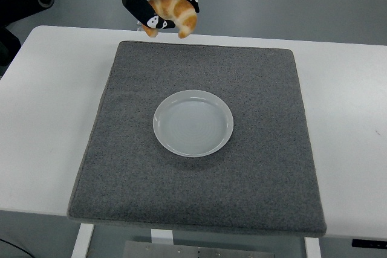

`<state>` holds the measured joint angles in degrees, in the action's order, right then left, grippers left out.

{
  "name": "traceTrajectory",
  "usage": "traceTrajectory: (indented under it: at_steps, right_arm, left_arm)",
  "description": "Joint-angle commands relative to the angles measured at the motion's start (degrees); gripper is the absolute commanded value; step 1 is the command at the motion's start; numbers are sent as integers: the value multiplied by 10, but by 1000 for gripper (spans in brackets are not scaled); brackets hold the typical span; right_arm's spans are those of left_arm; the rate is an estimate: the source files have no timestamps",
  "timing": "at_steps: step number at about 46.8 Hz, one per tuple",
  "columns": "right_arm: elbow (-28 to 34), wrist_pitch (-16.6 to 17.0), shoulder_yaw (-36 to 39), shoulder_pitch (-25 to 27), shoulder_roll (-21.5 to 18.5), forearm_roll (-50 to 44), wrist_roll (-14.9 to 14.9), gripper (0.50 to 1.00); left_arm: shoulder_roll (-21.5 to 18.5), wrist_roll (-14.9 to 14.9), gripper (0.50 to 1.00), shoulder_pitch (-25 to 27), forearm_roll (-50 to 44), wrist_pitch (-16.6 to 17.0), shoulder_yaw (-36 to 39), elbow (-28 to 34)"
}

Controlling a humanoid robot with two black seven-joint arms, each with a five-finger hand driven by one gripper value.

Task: Place the bread on the plate

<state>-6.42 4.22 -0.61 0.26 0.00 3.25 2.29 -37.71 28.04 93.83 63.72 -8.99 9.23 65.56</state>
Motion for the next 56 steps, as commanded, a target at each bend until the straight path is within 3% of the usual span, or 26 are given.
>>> traceTrajectory:
  at_steps: [1,10,14,25,32,56]
  right_arm:
    - [0,0,0,0,0,0,0,952]
    - [0,0,0,0,0,1,0,952]
    - [0,0,0,0,0,0,0,952]
    - [0,0,0,0,0,1,0,952]
    - [0,0,0,0,0,0,0,952]
    - [0,0,0,0,0,0,0,952]
  left_arm:
    - [4,10,500,-3,2,2,-14,17]
    - [12,32,500,-13,9,2,-13,34]
    - [32,32,500,-36,28,3,-12,33]
    - [62,31,500,-122,133,48,-12,13]
    - [93,30,500,-154,161,53,-12,-10]
    - [128,26,500,-210,192,69,-11,-45]
